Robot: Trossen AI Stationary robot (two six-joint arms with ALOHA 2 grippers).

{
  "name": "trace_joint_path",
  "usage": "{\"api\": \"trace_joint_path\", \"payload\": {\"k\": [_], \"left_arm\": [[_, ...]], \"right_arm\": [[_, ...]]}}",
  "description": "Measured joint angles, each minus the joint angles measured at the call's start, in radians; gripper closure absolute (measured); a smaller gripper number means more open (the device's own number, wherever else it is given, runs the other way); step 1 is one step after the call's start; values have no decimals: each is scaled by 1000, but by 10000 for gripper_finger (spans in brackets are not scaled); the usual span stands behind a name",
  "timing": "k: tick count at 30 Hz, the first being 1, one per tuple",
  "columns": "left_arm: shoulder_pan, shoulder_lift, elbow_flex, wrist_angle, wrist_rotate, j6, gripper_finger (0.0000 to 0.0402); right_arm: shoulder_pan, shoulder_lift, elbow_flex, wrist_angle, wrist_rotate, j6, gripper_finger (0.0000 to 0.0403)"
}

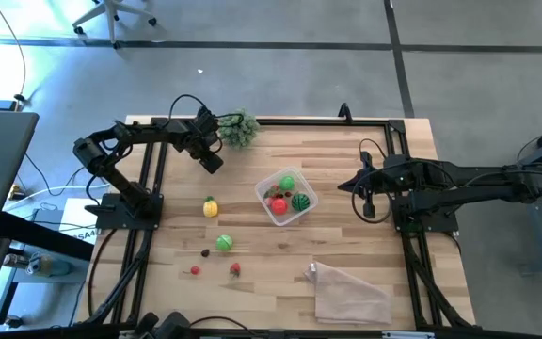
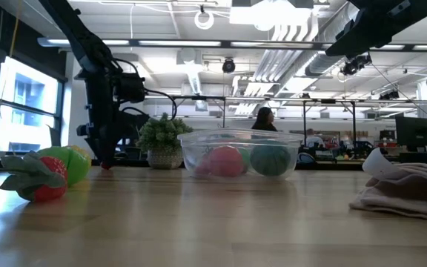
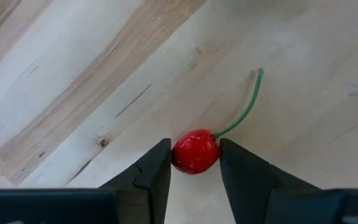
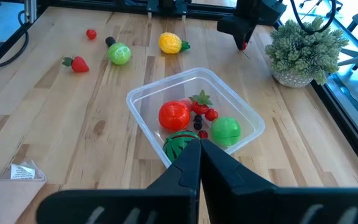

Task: Pick and placing Produce into tupperware
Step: Put the red cherry into the transparent bin

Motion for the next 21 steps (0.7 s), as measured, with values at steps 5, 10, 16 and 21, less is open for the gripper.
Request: {"api": "trace_joint_path", "payload": {"k": [5, 10, 16, 21], "left_arm": [[0, 0, 0, 20, 0, -1, 291], [0, 0, 0, 22, 0, -3, 302], [0, 0, 0, 18, 25, -4, 304], [0, 0, 0, 12, 49, -3, 304]], "right_arm": [[0, 0, 0, 0, 0, 0, 402], [0, 0, 0, 0, 0, 0, 402], [0, 0, 0, 0, 0, 0, 402], [0, 0, 0, 0, 0, 0, 402]]}}
